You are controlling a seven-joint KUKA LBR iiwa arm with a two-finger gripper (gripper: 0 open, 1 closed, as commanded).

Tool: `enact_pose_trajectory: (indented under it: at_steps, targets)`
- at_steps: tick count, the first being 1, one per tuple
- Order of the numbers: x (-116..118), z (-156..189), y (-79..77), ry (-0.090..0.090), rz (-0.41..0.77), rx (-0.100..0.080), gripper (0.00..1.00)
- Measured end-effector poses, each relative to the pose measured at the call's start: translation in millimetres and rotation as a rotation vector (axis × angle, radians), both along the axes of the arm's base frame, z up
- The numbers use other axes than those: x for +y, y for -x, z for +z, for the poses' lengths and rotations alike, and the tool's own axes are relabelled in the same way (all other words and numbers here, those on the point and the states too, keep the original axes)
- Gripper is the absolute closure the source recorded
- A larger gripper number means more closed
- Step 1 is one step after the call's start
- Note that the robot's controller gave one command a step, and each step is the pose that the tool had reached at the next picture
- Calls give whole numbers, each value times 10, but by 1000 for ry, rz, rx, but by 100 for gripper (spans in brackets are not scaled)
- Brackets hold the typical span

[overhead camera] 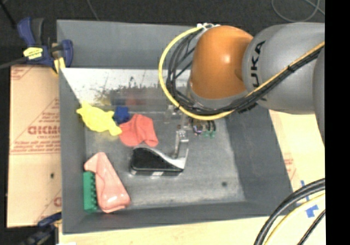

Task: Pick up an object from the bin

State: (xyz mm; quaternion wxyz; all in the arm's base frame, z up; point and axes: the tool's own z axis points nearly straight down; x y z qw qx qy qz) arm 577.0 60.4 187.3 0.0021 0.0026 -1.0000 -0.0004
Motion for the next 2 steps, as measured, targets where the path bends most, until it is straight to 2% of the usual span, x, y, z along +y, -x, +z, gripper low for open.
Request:
enact_pose_trajectory:
  at_steps: [1, 2]
  targets:
    - [-2, 49, -12, -1, -1, -8, 0]
    - [60, -255, 67, 1, 79, -11, 0]
